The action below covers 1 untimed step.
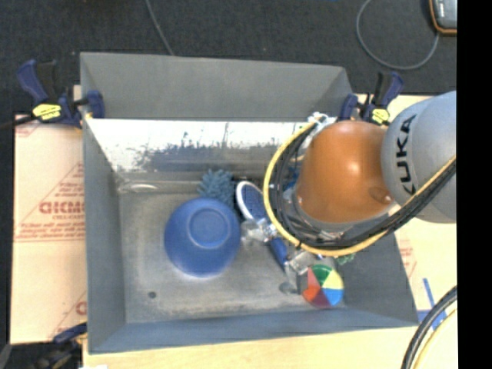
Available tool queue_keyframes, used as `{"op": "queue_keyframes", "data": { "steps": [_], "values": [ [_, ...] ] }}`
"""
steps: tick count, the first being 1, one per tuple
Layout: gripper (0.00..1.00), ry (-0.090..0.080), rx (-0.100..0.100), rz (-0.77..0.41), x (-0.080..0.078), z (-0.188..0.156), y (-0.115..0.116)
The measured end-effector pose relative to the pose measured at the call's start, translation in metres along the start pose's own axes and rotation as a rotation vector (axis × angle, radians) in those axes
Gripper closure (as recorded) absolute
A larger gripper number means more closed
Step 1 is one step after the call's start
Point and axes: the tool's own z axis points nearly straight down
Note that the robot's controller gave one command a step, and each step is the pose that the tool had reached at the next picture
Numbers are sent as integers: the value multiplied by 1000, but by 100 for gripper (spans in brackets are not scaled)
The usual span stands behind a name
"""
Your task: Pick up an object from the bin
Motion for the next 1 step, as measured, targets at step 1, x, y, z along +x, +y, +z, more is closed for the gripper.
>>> {"op": "queue_keyframes", "data": {
  "steps": [1],
  "values": [
    [0, 6, -4, -387, 3, -16, -13]
  ]
}}
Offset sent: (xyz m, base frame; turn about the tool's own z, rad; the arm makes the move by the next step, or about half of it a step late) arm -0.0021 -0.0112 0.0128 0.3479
